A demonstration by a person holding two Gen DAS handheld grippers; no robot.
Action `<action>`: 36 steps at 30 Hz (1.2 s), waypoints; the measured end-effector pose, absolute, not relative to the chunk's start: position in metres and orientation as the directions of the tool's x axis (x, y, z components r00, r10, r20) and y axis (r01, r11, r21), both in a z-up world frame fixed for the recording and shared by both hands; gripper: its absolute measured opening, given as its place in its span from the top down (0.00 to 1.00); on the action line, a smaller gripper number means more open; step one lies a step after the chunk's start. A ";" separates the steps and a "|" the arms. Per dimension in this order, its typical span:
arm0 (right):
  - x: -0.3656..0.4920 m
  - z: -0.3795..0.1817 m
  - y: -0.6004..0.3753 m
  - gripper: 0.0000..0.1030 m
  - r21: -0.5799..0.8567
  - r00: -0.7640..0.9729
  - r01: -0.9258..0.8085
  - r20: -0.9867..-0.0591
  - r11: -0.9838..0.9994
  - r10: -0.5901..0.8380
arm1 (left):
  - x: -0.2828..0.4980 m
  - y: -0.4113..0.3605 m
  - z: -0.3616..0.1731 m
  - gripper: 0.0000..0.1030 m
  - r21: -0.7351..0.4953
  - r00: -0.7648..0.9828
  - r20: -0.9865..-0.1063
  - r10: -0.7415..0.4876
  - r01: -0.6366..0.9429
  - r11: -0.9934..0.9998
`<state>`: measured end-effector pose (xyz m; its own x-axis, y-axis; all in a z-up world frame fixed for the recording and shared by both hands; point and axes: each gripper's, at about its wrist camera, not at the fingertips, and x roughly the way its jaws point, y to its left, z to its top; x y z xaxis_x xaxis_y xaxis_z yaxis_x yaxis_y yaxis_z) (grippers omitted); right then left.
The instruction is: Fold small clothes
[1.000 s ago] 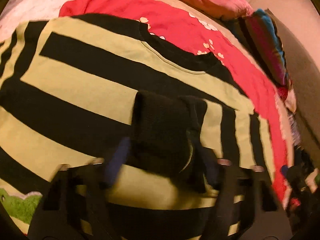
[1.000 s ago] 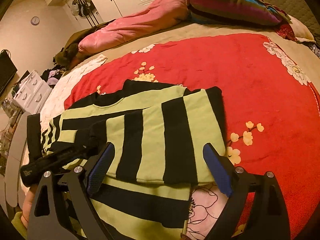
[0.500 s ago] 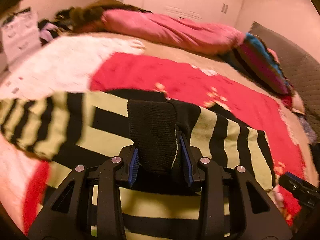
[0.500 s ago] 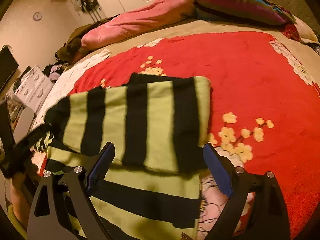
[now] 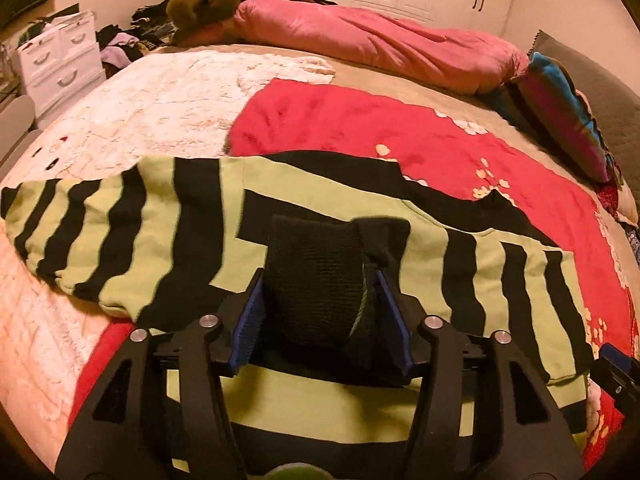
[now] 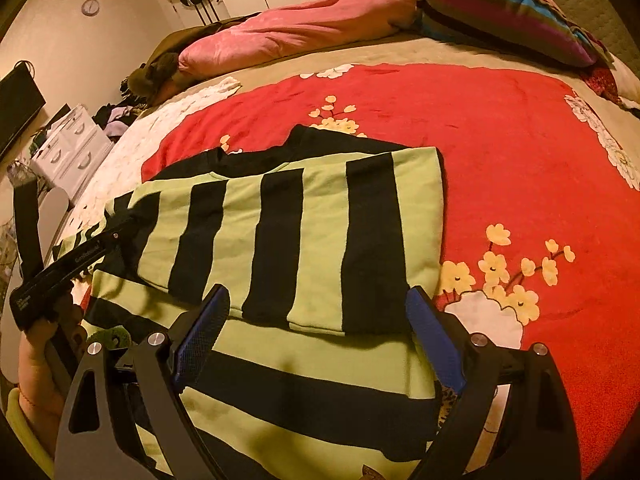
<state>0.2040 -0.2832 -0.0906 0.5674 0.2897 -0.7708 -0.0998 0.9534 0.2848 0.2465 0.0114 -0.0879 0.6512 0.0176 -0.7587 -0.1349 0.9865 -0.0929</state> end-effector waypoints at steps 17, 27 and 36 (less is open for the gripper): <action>0.207 -0.086 -0.285 0.13 0.251 0.607 -0.091 -0.753 0.964 0.254 | 0.220 -0.008 -0.050 0.57 -0.129 0.771 -0.634 -0.068 -0.018 0.991; 0.222 -0.102 -0.272 0.13 0.272 0.564 -0.107 -0.776 0.956 0.284 | 0.243 -0.016 -0.107 0.45 -0.069 0.628 -0.777 -0.055 0.003 0.998; 0.228 -0.126 -0.266 0.13 0.223 0.489 -0.092 -0.839 0.971 0.239 | 0.245 -0.010 -0.116 0.36 -0.082 0.605 -0.794 -0.062 -0.005 0.997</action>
